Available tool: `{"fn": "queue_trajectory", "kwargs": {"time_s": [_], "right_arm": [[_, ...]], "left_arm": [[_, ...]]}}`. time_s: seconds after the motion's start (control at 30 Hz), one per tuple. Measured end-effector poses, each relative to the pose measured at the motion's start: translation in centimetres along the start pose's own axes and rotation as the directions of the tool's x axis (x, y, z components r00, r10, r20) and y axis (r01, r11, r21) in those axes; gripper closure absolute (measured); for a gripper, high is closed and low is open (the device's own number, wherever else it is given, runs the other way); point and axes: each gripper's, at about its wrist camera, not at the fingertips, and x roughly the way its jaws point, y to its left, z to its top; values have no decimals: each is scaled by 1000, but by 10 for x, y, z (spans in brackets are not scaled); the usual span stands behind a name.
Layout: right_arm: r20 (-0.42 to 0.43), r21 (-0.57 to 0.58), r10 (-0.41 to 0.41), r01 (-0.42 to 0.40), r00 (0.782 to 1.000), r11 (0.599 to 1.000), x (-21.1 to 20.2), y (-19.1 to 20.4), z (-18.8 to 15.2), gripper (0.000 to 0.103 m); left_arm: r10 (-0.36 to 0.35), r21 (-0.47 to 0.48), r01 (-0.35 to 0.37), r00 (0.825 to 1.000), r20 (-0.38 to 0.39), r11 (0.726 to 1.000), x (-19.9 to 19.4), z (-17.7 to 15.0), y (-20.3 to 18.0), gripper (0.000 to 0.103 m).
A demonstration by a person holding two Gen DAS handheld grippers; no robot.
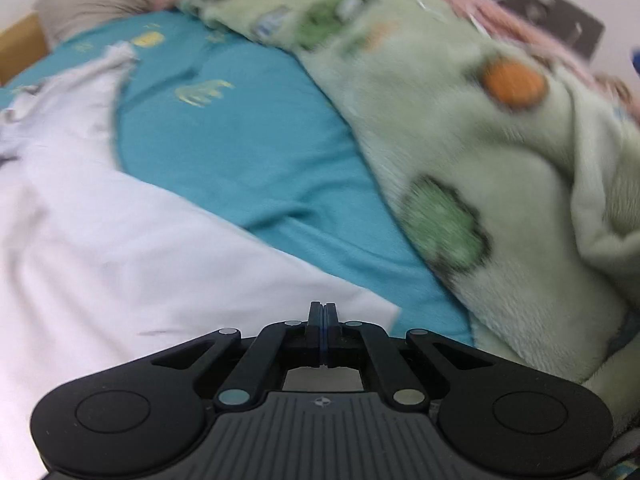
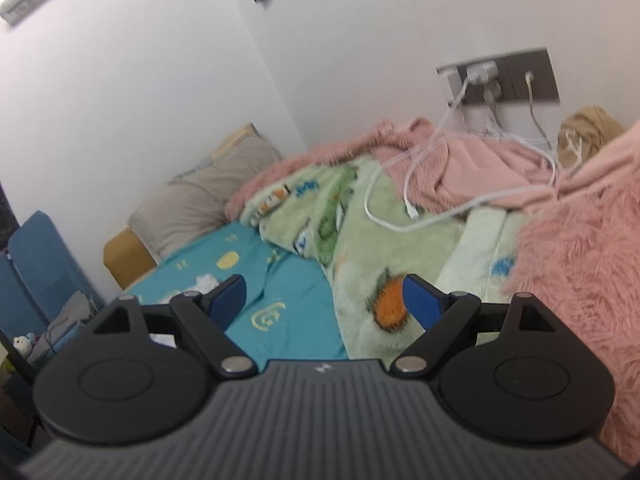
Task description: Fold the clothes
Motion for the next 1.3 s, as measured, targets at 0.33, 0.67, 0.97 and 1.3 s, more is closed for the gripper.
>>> {"fn": "queue_trajectory", "kwargs": {"time_s": [0.33,0.67,0.97,1.3], "right_arm": [[95,-54,82,-77,992,996,-23,20,2,16],[-24,-81,121,-122,992,989,-24,40,5,16],[45,-3,28,-28,999,1000,-26,20,8,16],[21,100,-38,36,999,994,-2,-10,5,16]], "left_arm": [[-82,-234,126,978,190,964,-140,-15,84,103],[-43,-226,87,981,190,970,-173,-43,95,98],[-60,46,54,988,141,998,-69,-12,5,46],[-94,211,84,995,36,974,33,-21,-56,66]]}}
